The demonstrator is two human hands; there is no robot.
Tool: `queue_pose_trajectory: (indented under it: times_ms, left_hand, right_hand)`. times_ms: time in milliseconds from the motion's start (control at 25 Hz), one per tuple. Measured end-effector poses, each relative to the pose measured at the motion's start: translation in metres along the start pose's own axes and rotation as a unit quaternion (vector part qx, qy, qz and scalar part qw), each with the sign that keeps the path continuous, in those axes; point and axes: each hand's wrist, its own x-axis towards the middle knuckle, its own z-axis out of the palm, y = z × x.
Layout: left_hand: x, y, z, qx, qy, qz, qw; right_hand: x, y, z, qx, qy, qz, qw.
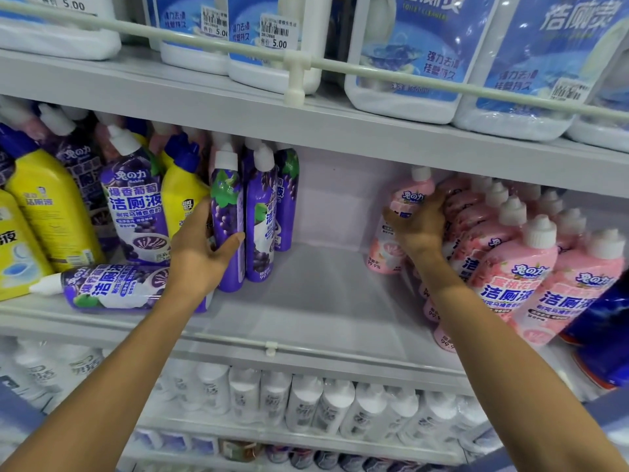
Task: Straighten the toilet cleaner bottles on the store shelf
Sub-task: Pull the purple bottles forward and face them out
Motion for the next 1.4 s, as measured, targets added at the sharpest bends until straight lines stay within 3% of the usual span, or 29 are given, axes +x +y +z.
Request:
queue_pose_trajectory:
  times_ms: [240, 440, 520, 600, 680, 880, 1160, 1400]
  left_hand:
    - [-0.002, 0.006, 0.001, -0.034, -0.001, -0.019, 0.999]
    - [0.0, 0.016, 0.003, -0.023, 0.027, -0.04, 0.999]
    - [0.005, 0.024, 0.003, -0.015, 0.053, -0.03, 0.998]
    - [0.011, 0.029, 0.002, 0.002, 0.063, -0.036, 0.997]
    - [0.017, 0.029, -0.001, 0.022, 0.061, -0.044, 0.997]
    - [0.019, 0.027, -0.009, 0.008, 0.033, -0.06, 0.998]
    - [0.023, 0.026, -0.001, -0.071, -0.039, -0.066, 0.995]
    - [0.029, 0.042, 0.038, -0.114, -0.126, -0.03, 0.985]
  right_hand:
    - [-0.003, -0.001, -0.007, 0.017, -0.012, -0.012, 1.0]
    - [-0.048, -0.031, -0.018, 0.025, 0.134, -0.191, 0.972]
    - [-0.078, -0.049, 0.002, 0.09, 0.067, -0.254, 0.961]
    - [-0.102, -0.075, 0.037, 0.164, -0.127, -0.225, 0.952]
    - [-0.118, -0.098, 0.071, 0.187, -0.236, -0.203, 0.932]
    - [-0.122, -0.116, 0.109, 0.186, -0.25, -0.209, 0.927]
    - [-0.102, -0.091, 0.08, 0.194, -0.325, -0.194, 0.905]
    - [-0.073, -0.05, 0.045, 0.168, -0.292, -0.163, 0.927]
